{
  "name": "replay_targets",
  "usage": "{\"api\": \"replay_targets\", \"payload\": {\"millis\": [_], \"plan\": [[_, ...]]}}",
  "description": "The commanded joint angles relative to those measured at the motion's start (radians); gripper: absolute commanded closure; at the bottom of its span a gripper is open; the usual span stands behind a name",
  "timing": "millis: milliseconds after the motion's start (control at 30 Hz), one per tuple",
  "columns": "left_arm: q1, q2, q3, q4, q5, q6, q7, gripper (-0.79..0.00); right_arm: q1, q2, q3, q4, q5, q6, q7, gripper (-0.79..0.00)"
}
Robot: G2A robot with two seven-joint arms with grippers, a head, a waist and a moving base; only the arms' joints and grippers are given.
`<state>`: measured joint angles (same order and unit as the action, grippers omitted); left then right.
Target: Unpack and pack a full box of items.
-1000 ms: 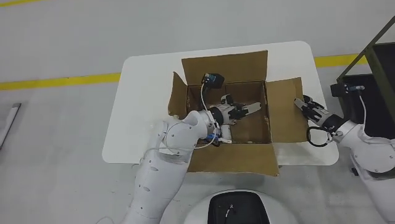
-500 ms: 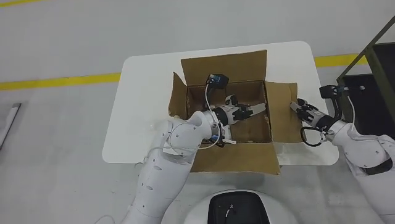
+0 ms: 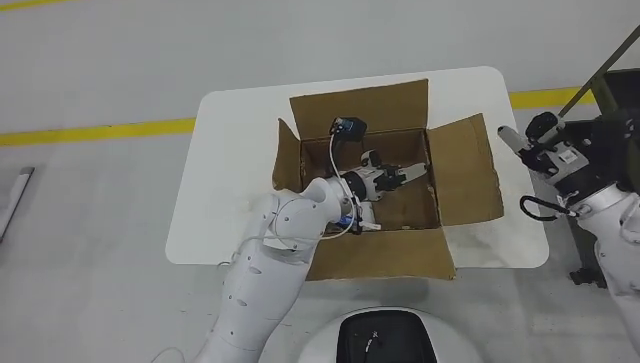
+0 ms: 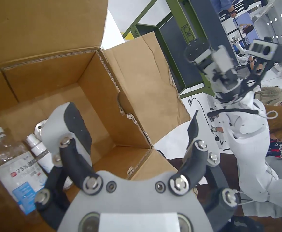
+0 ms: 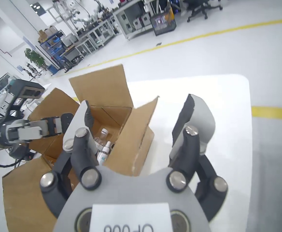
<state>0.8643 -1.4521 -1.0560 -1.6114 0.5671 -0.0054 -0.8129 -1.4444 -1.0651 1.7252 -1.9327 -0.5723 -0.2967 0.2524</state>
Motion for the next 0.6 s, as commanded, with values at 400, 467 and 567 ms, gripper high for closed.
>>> {"api": "replay_targets", "payload": {"millis": [400, 467, 567], "plan": [[0.017, 0.010, -0.008, -0.004, 0.009, 0.012, 0.006, -0.785, 0.057, -0.014, -0.205, 0.049, -0.214, 0.069, 0.032, 0.000], [0.020, 0.012, -0.009, -0.007, 0.012, 0.013, 0.005, -0.785, 0.067, -0.015, -0.221, 0.078, -0.231, 0.075, 0.043, 0.000], [0.021, 0.015, -0.012, -0.017, 0.047, 0.023, 0.012, -0.785, 0.081, -0.018, -0.234, 0.110, -0.227, 0.082, 0.053, 0.000]]}}
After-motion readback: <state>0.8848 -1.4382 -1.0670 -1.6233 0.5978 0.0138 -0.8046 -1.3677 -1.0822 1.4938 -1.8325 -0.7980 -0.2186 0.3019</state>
